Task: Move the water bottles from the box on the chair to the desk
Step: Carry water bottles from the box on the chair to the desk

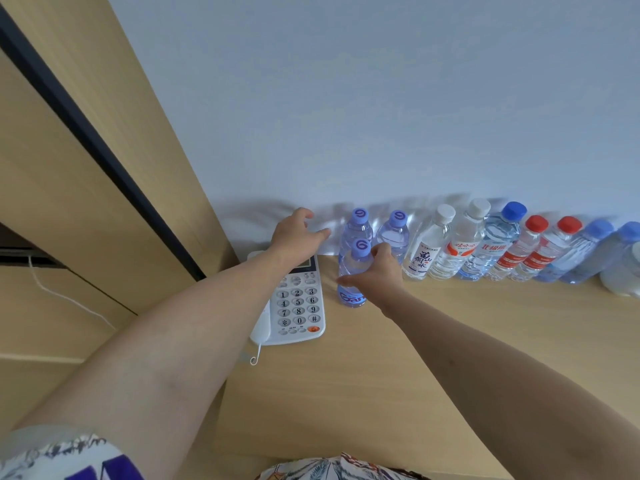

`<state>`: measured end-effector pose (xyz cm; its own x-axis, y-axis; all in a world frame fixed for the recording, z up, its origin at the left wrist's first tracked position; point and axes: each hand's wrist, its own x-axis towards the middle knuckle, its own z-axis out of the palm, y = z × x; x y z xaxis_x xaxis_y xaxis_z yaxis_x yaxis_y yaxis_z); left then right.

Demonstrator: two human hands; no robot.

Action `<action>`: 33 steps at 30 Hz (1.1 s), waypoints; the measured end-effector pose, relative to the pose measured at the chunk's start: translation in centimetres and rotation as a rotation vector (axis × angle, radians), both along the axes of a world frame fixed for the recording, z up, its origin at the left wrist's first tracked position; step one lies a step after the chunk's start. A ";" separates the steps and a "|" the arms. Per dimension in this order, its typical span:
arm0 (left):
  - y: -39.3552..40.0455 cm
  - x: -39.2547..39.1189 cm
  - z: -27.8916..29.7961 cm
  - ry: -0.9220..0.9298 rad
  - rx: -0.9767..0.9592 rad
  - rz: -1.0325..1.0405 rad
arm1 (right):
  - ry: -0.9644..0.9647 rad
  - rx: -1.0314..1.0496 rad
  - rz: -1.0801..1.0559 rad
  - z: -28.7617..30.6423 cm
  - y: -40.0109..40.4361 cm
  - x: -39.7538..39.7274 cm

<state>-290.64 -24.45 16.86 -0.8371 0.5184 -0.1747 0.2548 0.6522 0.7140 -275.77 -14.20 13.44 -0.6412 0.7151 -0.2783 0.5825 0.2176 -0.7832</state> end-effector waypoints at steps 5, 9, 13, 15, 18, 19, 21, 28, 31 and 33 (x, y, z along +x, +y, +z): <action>0.3 -0.3 2.4 0.129 0.007 -0.056 | -0.022 0.014 0.045 1.5 0.2 0.4; 1.8 0.6 4.9 0.288 -0.023 -0.210 | 0.029 0.122 0.026 3.9 1.1 1.6; 4.4 3.1 6.9 0.428 -0.047 -0.388 | 0.013 0.263 -0.041 5.9 2.2 4.9; 5.9 5.2 7.4 0.451 -0.041 -0.471 | -0.043 0.326 -0.092 6.5 2.5 7.4; 8.0 9.1 7.5 0.456 -0.014 -0.586 | -0.111 0.373 -0.211 7.6 3.0 12.0; 8.7 10.6 7.5 0.459 -0.013 -0.626 | -0.129 0.381 -0.251 8.0 3.1 13.7; 10.0 14.0 7.6 0.470 -0.010 -0.712 | -0.166 0.395 -0.326 8.6 3.0 17.4; 14.5 29.1 9.6 0.535 0.058 -1.000 | -0.231 0.396 -0.576 10.5 2.4 32.3; 15.6 36.8 9.7 0.530 0.073 -1.086 | -0.265 0.386 -0.658 10.9 1.8 39.4; 16.1 42.1 9.4 0.529 0.073 -1.132 | -0.284 0.376 -0.702 11.0 1.4 44.3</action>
